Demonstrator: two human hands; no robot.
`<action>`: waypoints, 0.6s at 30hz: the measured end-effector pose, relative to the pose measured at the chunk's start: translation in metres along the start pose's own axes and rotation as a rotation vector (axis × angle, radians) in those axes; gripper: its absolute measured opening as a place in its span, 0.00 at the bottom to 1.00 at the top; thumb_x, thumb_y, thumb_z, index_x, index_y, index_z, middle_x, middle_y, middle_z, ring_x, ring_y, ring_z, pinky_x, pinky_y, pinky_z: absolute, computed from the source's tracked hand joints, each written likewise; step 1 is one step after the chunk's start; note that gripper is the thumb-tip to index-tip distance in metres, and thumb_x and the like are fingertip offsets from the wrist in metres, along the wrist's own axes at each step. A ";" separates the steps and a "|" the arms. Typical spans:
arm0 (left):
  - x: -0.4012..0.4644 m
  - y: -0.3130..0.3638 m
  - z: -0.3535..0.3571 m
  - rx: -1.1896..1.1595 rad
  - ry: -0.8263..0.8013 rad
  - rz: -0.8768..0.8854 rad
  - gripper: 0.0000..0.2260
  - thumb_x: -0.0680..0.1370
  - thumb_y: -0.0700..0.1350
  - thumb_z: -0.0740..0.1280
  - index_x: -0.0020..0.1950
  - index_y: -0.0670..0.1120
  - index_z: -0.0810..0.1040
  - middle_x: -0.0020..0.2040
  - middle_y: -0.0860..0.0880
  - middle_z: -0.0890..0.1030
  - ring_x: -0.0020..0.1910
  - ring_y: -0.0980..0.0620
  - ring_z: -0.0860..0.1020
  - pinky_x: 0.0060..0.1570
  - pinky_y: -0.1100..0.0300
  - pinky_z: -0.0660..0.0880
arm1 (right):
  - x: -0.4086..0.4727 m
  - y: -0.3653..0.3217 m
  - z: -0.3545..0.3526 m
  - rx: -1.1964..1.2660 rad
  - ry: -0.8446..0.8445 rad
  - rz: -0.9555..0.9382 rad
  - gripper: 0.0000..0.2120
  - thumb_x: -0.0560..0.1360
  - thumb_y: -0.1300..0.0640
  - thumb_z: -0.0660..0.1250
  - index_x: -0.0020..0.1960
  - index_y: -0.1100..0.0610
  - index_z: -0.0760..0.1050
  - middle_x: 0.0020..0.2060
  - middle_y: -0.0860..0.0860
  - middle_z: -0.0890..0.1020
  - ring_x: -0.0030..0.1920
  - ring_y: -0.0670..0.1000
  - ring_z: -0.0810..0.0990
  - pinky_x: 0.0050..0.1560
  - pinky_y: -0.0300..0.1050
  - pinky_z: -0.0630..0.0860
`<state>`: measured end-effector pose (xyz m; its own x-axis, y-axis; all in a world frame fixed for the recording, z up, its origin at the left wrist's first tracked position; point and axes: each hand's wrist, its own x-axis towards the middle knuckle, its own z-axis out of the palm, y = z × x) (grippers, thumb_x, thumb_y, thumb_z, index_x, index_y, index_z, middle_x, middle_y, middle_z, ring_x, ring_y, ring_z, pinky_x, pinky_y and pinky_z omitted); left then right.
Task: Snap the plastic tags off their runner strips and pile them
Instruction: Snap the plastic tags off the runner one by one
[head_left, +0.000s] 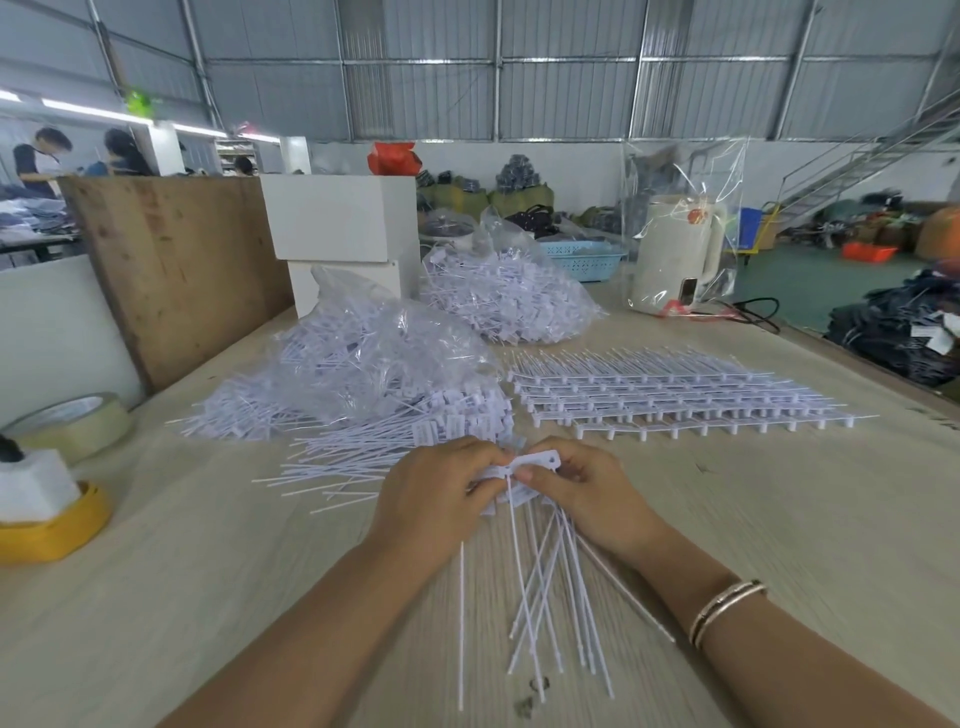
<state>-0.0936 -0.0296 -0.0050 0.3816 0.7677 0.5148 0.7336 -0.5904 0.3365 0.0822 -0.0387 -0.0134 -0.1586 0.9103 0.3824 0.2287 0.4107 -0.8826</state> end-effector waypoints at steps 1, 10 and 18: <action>0.000 -0.001 0.001 -0.009 -0.005 -0.010 0.11 0.75 0.50 0.68 0.57 0.56 0.80 0.52 0.58 0.82 0.46 0.56 0.79 0.42 0.62 0.72 | 0.000 -0.001 0.001 -0.019 0.010 -0.018 0.08 0.74 0.65 0.68 0.43 0.53 0.80 0.34 0.42 0.81 0.36 0.36 0.78 0.40 0.29 0.71; 0.000 -0.005 0.000 -0.070 0.024 -0.027 0.10 0.75 0.55 0.67 0.56 0.60 0.80 0.42 0.56 0.84 0.38 0.57 0.80 0.37 0.62 0.72 | -0.001 -0.005 0.001 -0.169 0.058 -0.065 0.05 0.74 0.61 0.69 0.45 0.52 0.81 0.39 0.43 0.81 0.42 0.41 0.80 0.55 0.50 0.74; 0.000 -0.005 0.007 -0.281 -0.003 -0.105 0.07 0.76 0.50 0.69 0.52 0.56 0.82 0.39 0.57 0.83 0.35 0.60 0.80 0.38 0.58 0.77 | -0.001 -0.004 0.001 -0.258 0.109 -0.071 0.10 0.74 0.57 0.69 0.40 0.41 0.79 0.37 0.39 0.81 0.44 0.47 0.80 0.60 0.70 0.65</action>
<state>-0.0932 -0.0243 -0.0124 0.3140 0.8287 0.4633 0.5849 -0.5532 0.5931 0.0804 -0.0414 -0.0105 -0.0824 0.8732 0.4803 0.4595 0.4609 -0.7592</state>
